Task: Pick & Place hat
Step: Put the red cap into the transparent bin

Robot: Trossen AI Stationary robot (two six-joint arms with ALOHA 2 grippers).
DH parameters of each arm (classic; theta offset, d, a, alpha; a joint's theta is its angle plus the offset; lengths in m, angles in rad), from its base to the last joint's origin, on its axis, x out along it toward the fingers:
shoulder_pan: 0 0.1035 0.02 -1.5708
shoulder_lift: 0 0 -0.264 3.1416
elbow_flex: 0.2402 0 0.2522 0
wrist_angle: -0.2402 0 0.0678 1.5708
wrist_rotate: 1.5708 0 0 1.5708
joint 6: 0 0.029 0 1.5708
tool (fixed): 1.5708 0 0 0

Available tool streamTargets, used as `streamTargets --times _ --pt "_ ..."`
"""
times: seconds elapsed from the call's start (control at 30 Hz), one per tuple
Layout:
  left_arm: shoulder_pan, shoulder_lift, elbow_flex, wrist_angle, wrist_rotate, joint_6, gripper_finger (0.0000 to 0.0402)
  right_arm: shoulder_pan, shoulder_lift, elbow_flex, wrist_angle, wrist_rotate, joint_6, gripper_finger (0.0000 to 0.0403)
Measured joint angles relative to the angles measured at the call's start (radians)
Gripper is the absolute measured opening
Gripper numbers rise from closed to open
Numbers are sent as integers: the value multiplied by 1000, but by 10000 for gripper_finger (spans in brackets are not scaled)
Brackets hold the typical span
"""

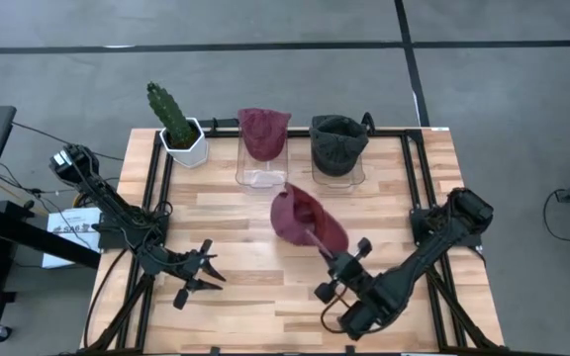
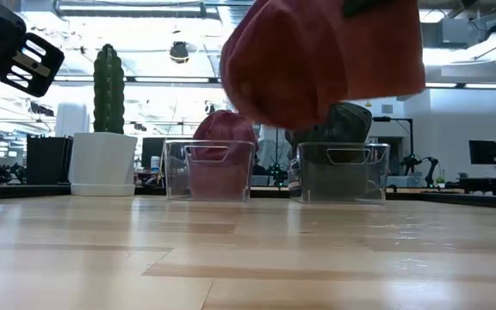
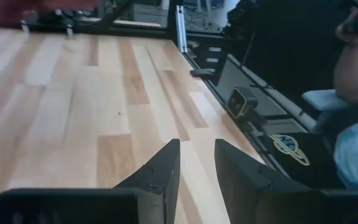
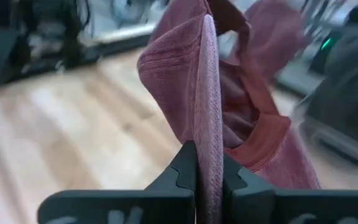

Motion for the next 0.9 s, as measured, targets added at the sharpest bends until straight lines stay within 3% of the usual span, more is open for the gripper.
streamTargets --times 0.33,0.47,0.6,0.77,0.9 --pt "0 0 0 19 -28 101 97 -94 44 0 710 -377 -777 1" --pt "0 0 0 21 -27 103 97 -113 70 0 937 -528 -1015 1" --pt "0 0 0 23 -27 103 97 -118 72 -15 1102 -668 -1141 1" --pt "-1 0 1 26 -24 103 97 -145 72 -157 1519 -877 -1229 1" --pt "0 0 1 22 -29 103 97 -201 71 -272 1810 -885 -1190 3"
